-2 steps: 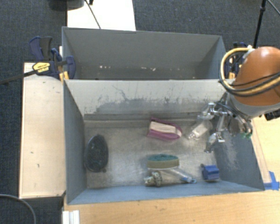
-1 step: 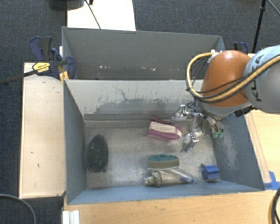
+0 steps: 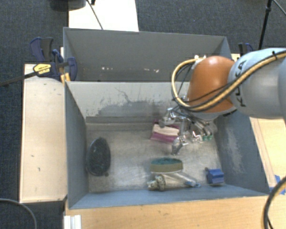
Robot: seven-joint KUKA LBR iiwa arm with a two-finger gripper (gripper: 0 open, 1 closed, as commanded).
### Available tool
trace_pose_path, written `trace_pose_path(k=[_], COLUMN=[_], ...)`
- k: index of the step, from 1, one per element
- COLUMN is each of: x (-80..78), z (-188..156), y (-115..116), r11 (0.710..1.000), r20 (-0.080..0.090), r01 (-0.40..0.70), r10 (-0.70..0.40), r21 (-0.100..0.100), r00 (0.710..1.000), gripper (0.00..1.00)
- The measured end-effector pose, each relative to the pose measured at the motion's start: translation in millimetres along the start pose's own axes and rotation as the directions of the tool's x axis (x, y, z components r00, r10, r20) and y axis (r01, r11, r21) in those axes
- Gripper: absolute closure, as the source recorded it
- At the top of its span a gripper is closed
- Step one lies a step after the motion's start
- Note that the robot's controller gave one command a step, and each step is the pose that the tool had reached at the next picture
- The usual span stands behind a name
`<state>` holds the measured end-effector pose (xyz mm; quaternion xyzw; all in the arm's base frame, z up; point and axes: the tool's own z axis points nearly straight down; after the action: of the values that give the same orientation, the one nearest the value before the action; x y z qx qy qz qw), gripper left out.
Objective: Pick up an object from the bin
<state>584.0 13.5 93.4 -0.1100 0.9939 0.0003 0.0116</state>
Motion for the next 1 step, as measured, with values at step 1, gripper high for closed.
trace_pose_path(k=[1], x=[-10.6], z=[8.9], y=[-1.9], r11=[0.980], r20=[0.011], r01=[-0.199], r10=[0.200], r21=[-0.008], r00=[0.980], gripper=[0.00])
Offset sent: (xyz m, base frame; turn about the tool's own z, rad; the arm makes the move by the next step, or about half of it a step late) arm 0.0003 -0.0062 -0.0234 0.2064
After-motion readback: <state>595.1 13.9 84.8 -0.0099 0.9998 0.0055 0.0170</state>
